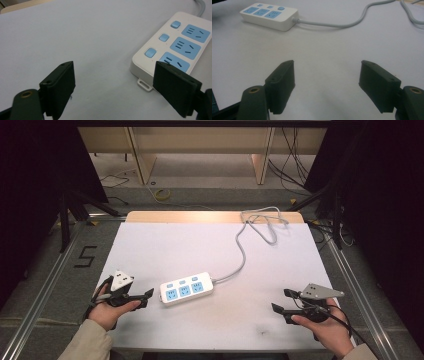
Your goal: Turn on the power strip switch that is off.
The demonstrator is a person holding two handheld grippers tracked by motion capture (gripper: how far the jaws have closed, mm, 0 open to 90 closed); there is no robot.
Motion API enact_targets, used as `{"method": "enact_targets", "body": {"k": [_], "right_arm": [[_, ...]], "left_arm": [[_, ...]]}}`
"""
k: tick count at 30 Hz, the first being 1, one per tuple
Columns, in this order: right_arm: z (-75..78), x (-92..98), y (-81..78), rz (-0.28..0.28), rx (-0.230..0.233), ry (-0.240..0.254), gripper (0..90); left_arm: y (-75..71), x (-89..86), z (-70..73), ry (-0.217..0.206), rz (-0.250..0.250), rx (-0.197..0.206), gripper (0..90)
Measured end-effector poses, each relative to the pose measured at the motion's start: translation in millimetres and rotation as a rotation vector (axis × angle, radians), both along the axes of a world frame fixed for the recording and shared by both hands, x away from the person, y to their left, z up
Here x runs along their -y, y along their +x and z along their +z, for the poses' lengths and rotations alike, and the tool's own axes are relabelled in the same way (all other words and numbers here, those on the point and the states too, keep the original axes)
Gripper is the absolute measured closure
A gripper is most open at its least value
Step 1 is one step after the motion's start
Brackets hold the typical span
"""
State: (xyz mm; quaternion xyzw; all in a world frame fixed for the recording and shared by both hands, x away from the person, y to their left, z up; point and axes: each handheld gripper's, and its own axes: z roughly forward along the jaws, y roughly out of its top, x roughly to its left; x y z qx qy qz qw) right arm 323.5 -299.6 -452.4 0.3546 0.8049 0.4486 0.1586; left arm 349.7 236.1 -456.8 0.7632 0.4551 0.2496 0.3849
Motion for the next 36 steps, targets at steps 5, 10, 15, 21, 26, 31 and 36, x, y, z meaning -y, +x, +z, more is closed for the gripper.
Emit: {"method": "enact_targets", "body": {"k": [5, 10, 15, 21, 26, 31, 36], "right_arm": [[-0.1, -0.5, -0.2, 0.0, -0.004, -0.001, 28.8], [0.1, -0.9, -0.3, 0.004, -0.003, -0.001, 28.8], [-0.1, -0.7, 0.0, 0.003, -0.006, -0.001, 28.8], [-0.3, -1.0, -0.1, 0.006, -0.009, -0.002, 28.8], [-0.4, -1.4, 0.0, 0.006, -0.008, -0.003, 28.9], [-0.5, -1.4, -0.1, 0.004, -0.01, 0.0, 28.8], [-0.7, -1.8, -0.1, 0.007, -0.008, -0.001, 28.9]], "left_arm": [[-0.4, -0.5, 1.4, 0.004, 0.005, 0.003, 22.9], [-0.5, -5.5, 9.4, 0.045, 0.005, 0.013, 58.1], [-0.6, -7.1, 12.4, 0.102, -0.023, -0.025, 85.6], [-0.7, -8.2, 18.8, 0.089, 0.004, -0.07, 89.6], [2.0, -7.4, 21.0, 0.092, 0.003, -0.093, 89.6], [3.3, -7.6, 22.7, 0.088, 0.014, -0.11, 89.6], [6.5, -5.2, 24.6, 0.098, 0.016, -0.115, 89.7]]}}
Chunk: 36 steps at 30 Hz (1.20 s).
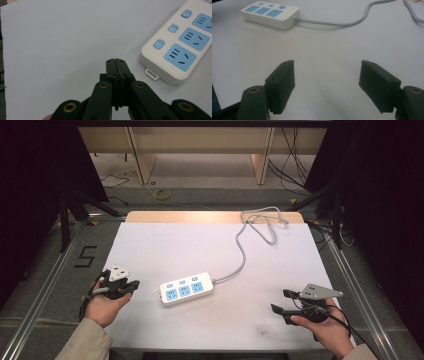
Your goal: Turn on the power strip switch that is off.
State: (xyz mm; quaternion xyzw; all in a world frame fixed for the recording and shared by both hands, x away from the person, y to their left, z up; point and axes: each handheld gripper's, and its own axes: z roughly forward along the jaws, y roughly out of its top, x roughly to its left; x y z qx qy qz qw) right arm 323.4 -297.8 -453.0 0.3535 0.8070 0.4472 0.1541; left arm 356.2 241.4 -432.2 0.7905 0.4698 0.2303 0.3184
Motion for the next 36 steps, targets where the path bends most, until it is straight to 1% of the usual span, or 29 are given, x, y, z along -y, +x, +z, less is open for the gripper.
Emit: {"method": "enact_targets", "body": {"k": [1, 9, 13, 15, 23, 30, 36], "right_arm": [[-0.1, 0.0, 0.1, 0.0, 0.0, 0.0, 28.9], [-0.2, 0.0, 0.2, 0.0, -0.001, -0.002, 28.9], [-0.2, 0.0, 0.3, -0.001, -0.002, -0.002, 28.9], [-0.3, -0.1, 0.3, -0.001, -0.003, -0.002, 28.9], [-0.3, -0.1, 0.3, -0.001, -0.003, -0.003, 29.0], [-0.4, 0.0, 0.4, 0.001, -0.003, -0.004, 29.1], [-0.4, 0.0, 0.4, 0.001, -0.004, -0.005, 29.0]], "left_arm": [[0.6, 0.4, 0.6, 0.004, -0.003, -0.003, 89.7], [3.8, 4.4, 3.3, -0.006, -0.01, -0.008, 89.7], [5.4, 6.5, 3.6, -0.003, -0.014, -0.015, 89.7], [6.5, 8.0, 4.0, 0.006, -0.014, -0.016, 89.7], [11.8, 11.9, 4.9, 0.01, -0.021, -0.024, 89.7], [17.2, 15.9, 5.3, 0.028, -0.033, -0.036, 89.7], [19.7, 18.0, 6.2, 0.023, -0.036, -0.043, 89.8]]}}
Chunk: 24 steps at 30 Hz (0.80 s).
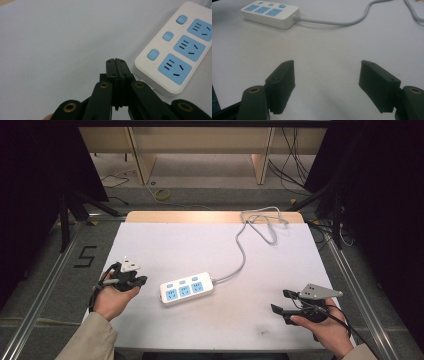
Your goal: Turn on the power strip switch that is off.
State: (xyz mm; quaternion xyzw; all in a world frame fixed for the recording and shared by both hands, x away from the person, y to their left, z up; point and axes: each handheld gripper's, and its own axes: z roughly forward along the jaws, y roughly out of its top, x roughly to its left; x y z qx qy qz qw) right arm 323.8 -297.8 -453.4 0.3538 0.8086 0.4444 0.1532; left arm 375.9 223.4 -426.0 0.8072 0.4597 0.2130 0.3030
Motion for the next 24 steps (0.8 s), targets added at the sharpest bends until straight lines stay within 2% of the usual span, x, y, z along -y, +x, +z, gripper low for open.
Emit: {"method": "enact_targets", "body": {"k": [5, 24], "right_arm": [[-0.1, -0.2, -0.1, 0.001, -0.002, 0.0, 29.1], [-0.2, -0.7, 0.1, 0.002, -0.004, 0.0, 29.0]], "left_arm": [[2.4, 2.2, 1.0, -0.005, 0.008, -0.005, 89.8], [8.2, 10.6, 3.4, -0.004, -0.01, -0.008, 89.8]]}}
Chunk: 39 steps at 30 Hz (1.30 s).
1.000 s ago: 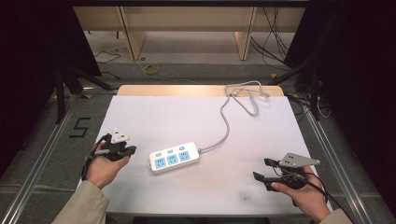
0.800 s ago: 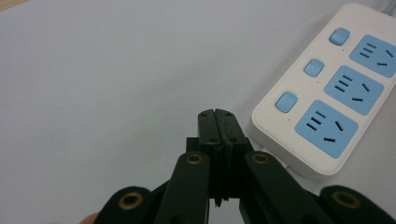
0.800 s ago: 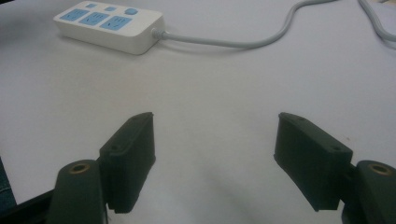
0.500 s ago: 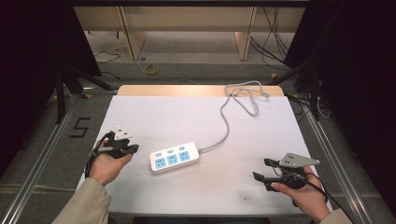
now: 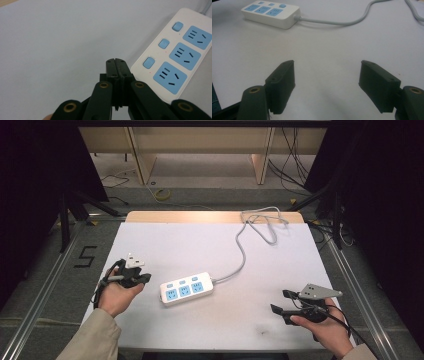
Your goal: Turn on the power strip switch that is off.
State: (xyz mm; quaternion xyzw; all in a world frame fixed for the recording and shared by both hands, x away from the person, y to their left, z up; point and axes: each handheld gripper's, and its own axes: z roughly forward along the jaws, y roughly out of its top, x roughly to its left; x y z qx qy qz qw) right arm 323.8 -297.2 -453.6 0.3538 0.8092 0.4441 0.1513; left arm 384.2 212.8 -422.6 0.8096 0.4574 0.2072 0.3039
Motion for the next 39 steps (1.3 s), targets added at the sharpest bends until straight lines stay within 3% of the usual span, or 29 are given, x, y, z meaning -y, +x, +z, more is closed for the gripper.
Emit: {"method": "enact_targets", "body": {"k": [39], "right_arm": [[-0.7, 0.0, 0.5, 0.0, -0.007, 0.002, 29.0]], "left_arm": [[9.8, 20.2, 1.8, 0.012, -0.044, -0.022, 89.8]]}}
